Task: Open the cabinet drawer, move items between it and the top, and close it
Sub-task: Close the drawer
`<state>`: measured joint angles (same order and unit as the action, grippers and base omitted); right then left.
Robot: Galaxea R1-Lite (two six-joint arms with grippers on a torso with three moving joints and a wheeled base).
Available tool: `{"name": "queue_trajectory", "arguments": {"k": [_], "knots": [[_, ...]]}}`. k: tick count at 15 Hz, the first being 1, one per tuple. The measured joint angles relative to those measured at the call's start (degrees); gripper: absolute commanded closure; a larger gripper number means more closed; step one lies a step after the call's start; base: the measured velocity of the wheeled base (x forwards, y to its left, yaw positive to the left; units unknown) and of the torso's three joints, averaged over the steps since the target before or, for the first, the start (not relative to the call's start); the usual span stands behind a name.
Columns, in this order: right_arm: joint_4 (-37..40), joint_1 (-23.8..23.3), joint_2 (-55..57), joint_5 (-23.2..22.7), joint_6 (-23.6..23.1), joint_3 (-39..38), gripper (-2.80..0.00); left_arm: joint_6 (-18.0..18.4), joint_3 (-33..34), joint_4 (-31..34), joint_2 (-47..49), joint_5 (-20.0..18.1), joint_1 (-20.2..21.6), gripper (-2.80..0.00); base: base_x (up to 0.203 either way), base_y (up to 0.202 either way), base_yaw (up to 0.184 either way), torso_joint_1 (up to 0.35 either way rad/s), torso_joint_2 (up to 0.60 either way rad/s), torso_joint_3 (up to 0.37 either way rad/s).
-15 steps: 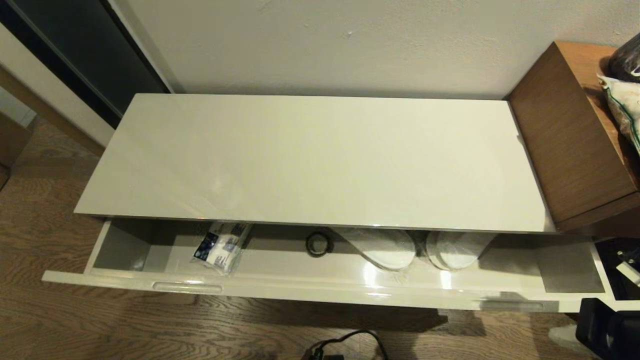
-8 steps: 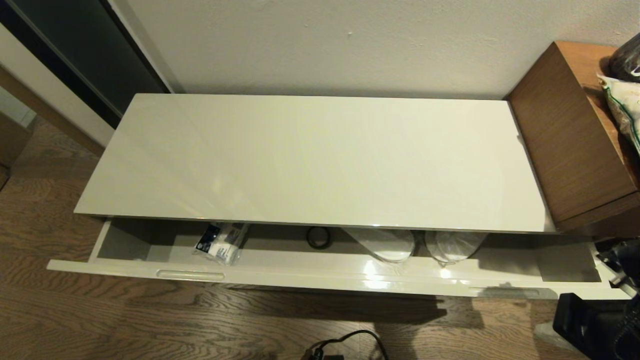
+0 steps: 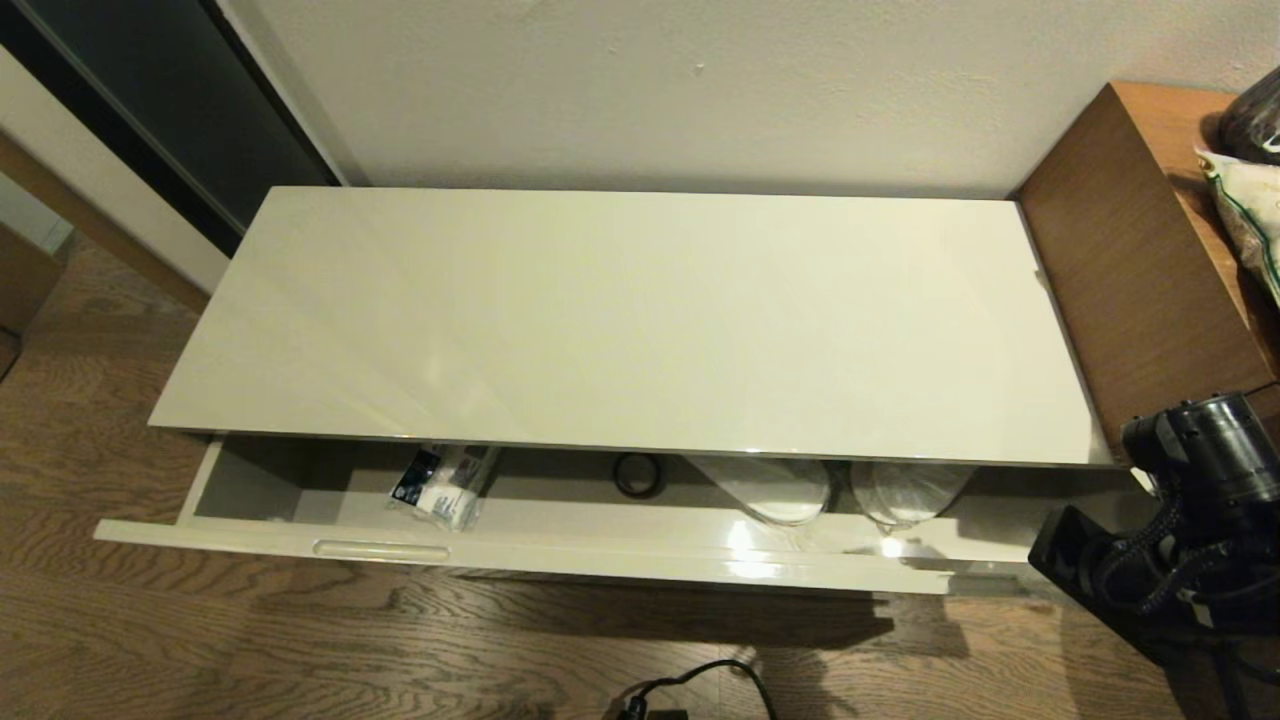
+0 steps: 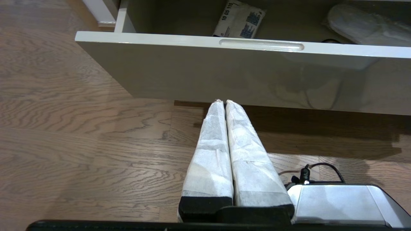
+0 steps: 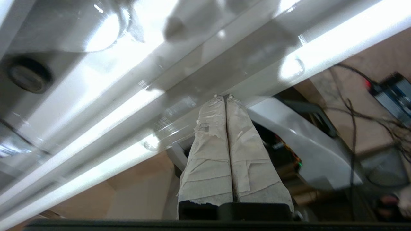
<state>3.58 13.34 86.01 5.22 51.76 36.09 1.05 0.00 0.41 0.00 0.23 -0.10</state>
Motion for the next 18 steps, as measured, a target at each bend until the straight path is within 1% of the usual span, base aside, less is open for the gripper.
{"name": "queue_trajectory", "arguments": {"k": [4, 7, 9, 11, 13, 15, 18], "knots": [[0.64, -0.09, 1.48, 0.70, 0.02, 4.34, 0.00, 0.00, 0.00, 0.02, 0.00, -0.01, 0.00, 0.00, 0.000, 0.000, 0.000, 0.000, 0.00, 0.000], [2.16, -0.02, 1.94, 0.70, -0.11, 6.10, 0.00, -0.01, 0.00, 0.00, 0.00, 0.00, 0.05, 0.00, 0.000, 0.000, 0.000, 0.000, 0.00, 0.000], [5.34, -0.01, 0.14, 0.37, -0.23, 7.35, 0.00, 0.00, 0.00, 0.02, 0.00, 0.01, 0.05, 0.00, 0.000, 0.000, 0.000, 0.000, 0.00, 0.000], [10.63, 0.40, -3.58, -0.99, -0.33, 8.66, 0.00, 0.00, 0.00, 0.02, 0.00, -0.02, 0.02, 0.00, 0.000, 0.000, 0.000, 0.000, 0.00, 0.000], [14.73, 1.09, -6.04, -2.99, -0.39, 8.82, 0.00, 0.00, 0.00, 0.00, 0.00, -0.01, 0.00, 0.00, 0.000, 0.000, 0.000, 0.000, 0.00, 0.000], [15.30, 1.36, -5.06, -3.38, -0.25, 7.94, 0.00, 0.00, 0.00, 0.05, 0.00, 0.01, 0.05, 0.00, 0.000, 0.000, 0.000, 0.000, 0.00, 0.000], [14.83, 1.43, -0.57, -3.32, 0.02, 6.16, 0.00, 0.00, 0.00, 0.00, 0.00, -0.02, 0.05, 0.00, 0.000, 0.000, 0.000, 0.000, 0.00, 0.000]]}}
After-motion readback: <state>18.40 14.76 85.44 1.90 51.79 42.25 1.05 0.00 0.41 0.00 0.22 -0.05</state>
